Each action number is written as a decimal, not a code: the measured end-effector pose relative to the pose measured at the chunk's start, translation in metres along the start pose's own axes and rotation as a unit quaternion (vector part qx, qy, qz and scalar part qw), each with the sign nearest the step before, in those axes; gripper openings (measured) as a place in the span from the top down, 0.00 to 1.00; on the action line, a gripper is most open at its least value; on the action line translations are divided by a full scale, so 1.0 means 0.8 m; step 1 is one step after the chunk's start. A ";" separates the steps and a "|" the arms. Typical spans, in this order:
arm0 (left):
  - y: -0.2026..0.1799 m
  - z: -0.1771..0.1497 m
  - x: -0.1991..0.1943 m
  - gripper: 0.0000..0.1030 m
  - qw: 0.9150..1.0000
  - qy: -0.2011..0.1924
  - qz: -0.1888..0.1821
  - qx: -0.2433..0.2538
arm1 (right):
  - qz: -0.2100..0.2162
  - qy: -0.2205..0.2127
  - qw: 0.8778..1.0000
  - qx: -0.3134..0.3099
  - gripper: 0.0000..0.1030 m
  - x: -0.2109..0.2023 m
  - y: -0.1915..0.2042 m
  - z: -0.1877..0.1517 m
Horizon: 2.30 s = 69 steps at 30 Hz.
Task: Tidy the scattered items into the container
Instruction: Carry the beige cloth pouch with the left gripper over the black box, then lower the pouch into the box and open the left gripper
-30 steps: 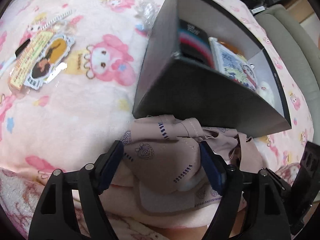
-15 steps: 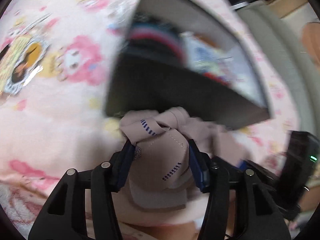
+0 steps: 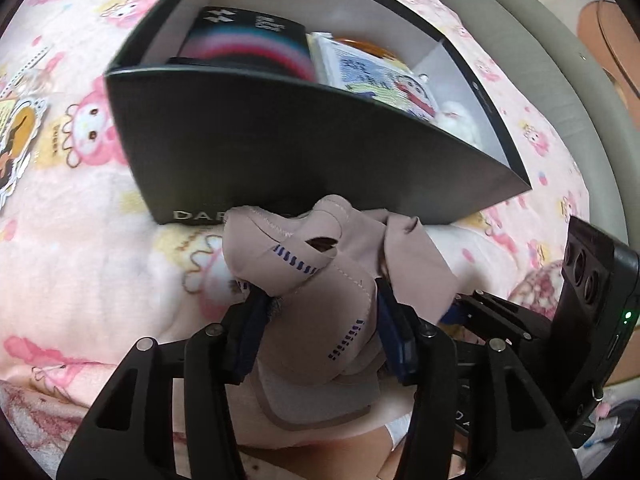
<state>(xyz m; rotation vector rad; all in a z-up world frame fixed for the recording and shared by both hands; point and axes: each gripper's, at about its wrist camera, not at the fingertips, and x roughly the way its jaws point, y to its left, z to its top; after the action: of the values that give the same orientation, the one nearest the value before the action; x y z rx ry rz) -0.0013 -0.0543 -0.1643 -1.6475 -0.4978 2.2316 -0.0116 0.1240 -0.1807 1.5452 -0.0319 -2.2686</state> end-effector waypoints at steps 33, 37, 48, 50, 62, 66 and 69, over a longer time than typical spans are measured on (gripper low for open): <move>-0.148 0.136 -0.086 0.92 0.984 -0.154 -0.018 0.090 | 0.051 -0.168 0.984 -0.043 0.93 -0.156 -0.008 0.152; -0.134 0.176 -0.031 0.92 0.990 -0.117 0.025 0.078 | 0.006 -0.114 0.993 -0.034 0.92 -0.092 -0.035 0.183; -0.098 0.193 0.038 0.67 0.993 -0.069 0.093 0.027 | -0.072 -0.074 0.995 -0.012 0.70 -0.041 -0.064 0.176; -0.102 0.190 0.031 0.67 0.993 -0.081 0.075 0.032 | -0.071 -0.105 0.992 -0.004 0.63 -0.056 -0.066 0.176; -0.083 0.193 0.051 0.66 0.998 -0.027 0.062 -0.015 | -0.056 -0.019 0.998 0.027 0.63 -0.015 -0.082 0.173; -0.102 0.174 0.013 0.61 0.996 -0.075 0.053 0.008 | -0.035 -0.043 0.998 0.039 0.63 -0.042 -0.077 0.162; -0.118 0.155 -0.017 0.56 0.993 -0.106 0.041 0.026 | 0.007 -0.055 0.997 0.046 0.61 -0.065 -0.068 0.153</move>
<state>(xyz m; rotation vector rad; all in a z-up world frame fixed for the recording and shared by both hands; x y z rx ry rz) -0.1110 0.0125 -0.0755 -1.4386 -0.4268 2.4730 -0.1217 0.1670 -0.0996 1.4588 -0.1795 -2.3686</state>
